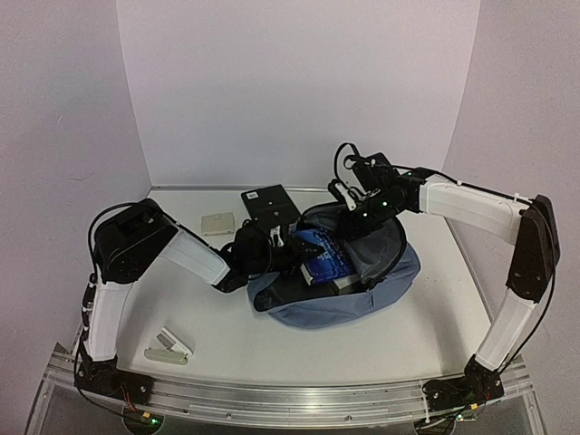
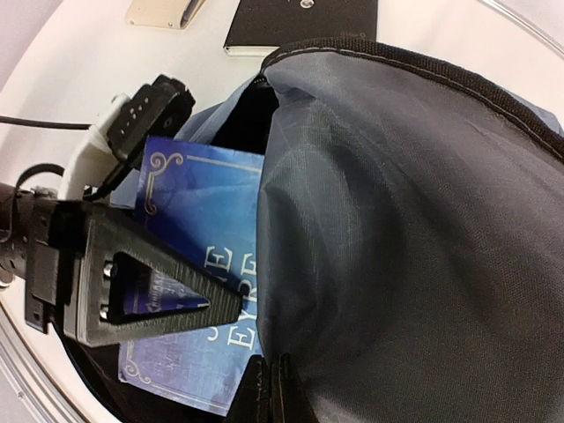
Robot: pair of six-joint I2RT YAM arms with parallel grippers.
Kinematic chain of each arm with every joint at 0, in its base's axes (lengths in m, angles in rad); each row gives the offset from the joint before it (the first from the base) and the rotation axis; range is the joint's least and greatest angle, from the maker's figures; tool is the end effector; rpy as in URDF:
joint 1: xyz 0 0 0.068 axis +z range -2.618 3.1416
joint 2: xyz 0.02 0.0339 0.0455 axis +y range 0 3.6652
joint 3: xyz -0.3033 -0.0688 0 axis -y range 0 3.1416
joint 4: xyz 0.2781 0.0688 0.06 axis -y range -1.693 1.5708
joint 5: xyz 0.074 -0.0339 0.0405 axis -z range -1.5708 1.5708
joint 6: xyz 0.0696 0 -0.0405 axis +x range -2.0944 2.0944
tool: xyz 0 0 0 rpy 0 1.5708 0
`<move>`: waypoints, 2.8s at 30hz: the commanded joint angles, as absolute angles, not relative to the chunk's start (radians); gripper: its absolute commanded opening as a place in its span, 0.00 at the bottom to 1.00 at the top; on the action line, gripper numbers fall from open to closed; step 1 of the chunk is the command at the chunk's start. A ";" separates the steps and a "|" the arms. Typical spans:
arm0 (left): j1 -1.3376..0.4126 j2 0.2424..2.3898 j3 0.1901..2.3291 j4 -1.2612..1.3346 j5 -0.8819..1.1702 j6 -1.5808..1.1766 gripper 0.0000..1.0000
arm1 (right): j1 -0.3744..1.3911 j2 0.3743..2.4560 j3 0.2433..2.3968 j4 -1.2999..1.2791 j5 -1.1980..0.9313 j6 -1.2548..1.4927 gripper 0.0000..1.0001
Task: Pack the student bag
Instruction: Place the stationery in the student bag.
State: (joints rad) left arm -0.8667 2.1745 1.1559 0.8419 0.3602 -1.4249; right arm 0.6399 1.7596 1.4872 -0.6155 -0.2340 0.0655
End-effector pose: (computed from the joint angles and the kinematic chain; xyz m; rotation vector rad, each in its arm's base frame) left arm 0.3219 -0.4169 0.1334 -0.2818 2.1924 -1.8309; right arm 0.3516 0.2818 0.2845 -0.8137 2.3839 0.5865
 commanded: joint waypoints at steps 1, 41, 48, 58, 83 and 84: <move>-0.884 2.037 1.115 0.707 0.241 -1.397 0.52 | 0.645 1.732 1.537 -0.575 -0.256 0.078 0.00; -0.925 1.949 1.320 0.062 0.176 -1.211 0.59 | 0.632 1.692 1.517 -0.576 -0.271 0.074 0.00; -0.925 2.122 1.491 0.135 0.307 -1.208 0.38 | 0.629 1.680 1.515 -0.577 -0.273 0.074 0.00; -0.926 2.308 1.767 0.117 0.411 -1.151 0.29 | 0.571 1.646 1.477 -0.578 -0.257 0.059 0.00; -0.955 2.123 1.525 -0.020 0.242 -1.059 0.44 | 0.557 1.646 1.449 -0.578 -0.328 0.077 0.00; -0.956 2.144 1.562 -0.015 0.256 -1.052 0.42 | 0.557 1.643 1.446 -0.578 -0.324 0.077 0.00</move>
